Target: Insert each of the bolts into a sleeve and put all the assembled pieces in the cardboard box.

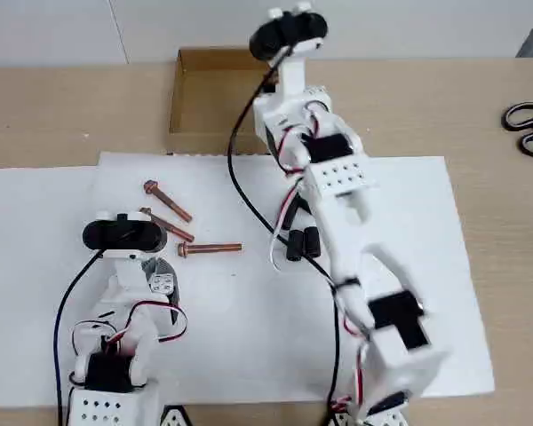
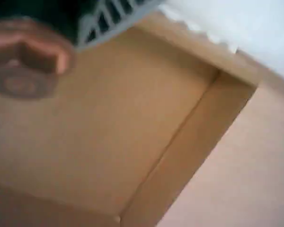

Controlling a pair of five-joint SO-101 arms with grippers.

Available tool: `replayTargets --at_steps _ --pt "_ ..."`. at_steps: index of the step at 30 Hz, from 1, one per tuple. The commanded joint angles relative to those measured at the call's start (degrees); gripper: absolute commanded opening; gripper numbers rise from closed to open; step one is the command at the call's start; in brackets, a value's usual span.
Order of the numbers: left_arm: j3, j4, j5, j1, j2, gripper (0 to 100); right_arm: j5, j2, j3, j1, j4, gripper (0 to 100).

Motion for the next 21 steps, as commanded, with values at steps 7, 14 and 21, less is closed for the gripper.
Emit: replayTargets --at_steps 7,14,21 --pt "0.1 -0.7 -0.3 -0.4 -0.4 1 4.0 19.5 -22.8 0.4 -6.4 0.4" --pt "0.1 -0.7 -0.3 -0.4 -0.4 1 8.8 29.0 -31.2 0.4 -8.7 3.5" --pt "0.1 -0.7 -0.3 -0.4 -0.4 1 12.2 29.2 -31.6 0.4 -4.1 16.1"
